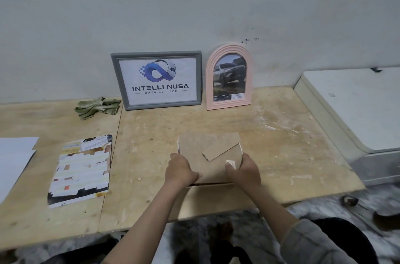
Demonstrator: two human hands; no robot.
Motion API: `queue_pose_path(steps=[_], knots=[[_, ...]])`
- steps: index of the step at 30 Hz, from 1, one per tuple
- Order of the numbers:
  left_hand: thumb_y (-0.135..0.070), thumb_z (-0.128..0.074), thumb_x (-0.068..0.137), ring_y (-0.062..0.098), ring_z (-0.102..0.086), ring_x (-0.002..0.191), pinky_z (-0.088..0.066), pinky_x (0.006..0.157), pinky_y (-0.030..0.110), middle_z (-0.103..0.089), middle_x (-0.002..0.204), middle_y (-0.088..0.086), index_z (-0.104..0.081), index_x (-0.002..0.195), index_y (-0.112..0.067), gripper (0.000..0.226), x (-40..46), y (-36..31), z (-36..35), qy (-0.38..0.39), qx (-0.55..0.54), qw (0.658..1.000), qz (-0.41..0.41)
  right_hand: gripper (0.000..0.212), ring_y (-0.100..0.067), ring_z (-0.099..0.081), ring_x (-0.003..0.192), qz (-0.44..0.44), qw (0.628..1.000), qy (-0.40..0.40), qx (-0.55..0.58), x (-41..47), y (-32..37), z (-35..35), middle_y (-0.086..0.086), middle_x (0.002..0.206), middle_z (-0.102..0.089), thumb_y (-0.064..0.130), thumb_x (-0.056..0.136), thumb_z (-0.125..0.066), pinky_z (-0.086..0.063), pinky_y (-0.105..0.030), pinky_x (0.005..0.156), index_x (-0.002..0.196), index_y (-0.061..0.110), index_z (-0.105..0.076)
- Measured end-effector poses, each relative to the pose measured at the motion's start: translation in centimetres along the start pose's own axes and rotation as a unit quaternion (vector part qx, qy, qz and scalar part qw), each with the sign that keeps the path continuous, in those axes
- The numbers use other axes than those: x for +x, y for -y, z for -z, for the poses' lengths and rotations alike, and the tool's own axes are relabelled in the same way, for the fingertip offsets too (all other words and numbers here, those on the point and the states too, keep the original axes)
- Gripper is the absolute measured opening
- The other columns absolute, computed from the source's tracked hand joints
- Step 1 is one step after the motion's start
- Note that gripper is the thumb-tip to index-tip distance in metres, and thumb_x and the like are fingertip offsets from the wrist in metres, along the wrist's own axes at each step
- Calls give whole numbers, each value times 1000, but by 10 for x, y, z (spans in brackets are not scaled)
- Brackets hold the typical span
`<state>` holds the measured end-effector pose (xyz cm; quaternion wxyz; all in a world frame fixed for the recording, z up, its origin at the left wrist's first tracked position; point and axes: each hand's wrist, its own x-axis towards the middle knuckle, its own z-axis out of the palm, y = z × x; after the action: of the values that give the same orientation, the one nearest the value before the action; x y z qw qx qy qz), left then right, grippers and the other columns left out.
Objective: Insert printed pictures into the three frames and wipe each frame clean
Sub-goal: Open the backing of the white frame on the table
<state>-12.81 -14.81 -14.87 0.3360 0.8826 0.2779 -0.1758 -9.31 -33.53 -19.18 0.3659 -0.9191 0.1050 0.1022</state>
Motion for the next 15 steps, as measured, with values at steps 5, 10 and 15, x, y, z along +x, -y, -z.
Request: queue_pose_path(steps=[5, 10, 15], knots=[[-24, -59, 91, 31, -54, 112, -38, 80, 26, -53, 116, 15, -33, 122, 2, 49, -9, -16, 4, -14, -165, 986, 12, 36, -23, -51, 77, 1, 999, -7, 52, -4, 1, 5, 0, 79, -52, 45, 72, -57, -40, -30, 64, 88, 15, -47], [-1, -45, 87, 25, -49, 74, -33, 55, 29, -51, 78, 7, -46, 77, -12, 16, -14, -8, 1, -110, -321, 940, 19, 27, -18, -44, 61, 8, 995, -7, 98, -1, 4, 11, 6, 62, -41, 33, 77, -57, -29, -17, 47, 66, 23, -34], [3, -42, 87, 18, -38, 53, -29, 43, 21, -46, 66, 8, -50, 77, -6, 15, -15, -16, 9, -128, -421, 897, 39, 47, -28, -58, 107, -24, 988, 12, 150, 20, -2, 11, -8, 114, -63, 36, 87, -59, -50, -35, 91, 120, 3, -54]])
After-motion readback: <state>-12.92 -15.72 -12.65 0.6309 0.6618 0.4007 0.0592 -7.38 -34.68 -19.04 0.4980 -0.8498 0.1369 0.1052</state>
